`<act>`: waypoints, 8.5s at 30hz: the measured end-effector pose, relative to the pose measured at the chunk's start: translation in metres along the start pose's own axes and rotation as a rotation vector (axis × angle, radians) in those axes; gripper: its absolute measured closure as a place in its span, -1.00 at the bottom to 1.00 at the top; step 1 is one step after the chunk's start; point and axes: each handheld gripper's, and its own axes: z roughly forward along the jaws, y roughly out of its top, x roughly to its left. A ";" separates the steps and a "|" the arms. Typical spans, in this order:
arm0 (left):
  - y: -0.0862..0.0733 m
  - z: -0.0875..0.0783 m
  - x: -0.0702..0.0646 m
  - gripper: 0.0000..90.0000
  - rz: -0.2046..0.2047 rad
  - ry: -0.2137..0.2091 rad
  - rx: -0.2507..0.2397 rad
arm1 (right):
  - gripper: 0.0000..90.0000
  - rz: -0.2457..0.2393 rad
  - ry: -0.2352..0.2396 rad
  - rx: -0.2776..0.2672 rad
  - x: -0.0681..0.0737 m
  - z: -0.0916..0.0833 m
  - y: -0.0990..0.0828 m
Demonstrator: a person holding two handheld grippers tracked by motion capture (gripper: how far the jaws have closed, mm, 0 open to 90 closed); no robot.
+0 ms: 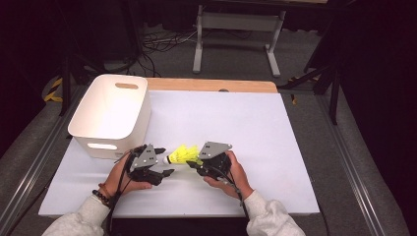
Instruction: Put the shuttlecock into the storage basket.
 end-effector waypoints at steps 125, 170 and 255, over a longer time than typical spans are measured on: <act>-0.002 -0.045 -0.009 0.17 -0.009 0.099 -0.288 | -0.73 -0.021 -0.394 -0.223 -0.014 -0.104 -0.093; -0.013 -0.096 0.000 0.17 -0.073 0.202 -0.386 | -0.71 -0.009 -0.371 -0.227 -0.017 -0.100 -0.094; -0.030 -0.148 0.019 0.19 -0.148 0.320 -0.483 | -0.71 -0.014 -0.365 -0.209 -0.017 -0.097 -0.094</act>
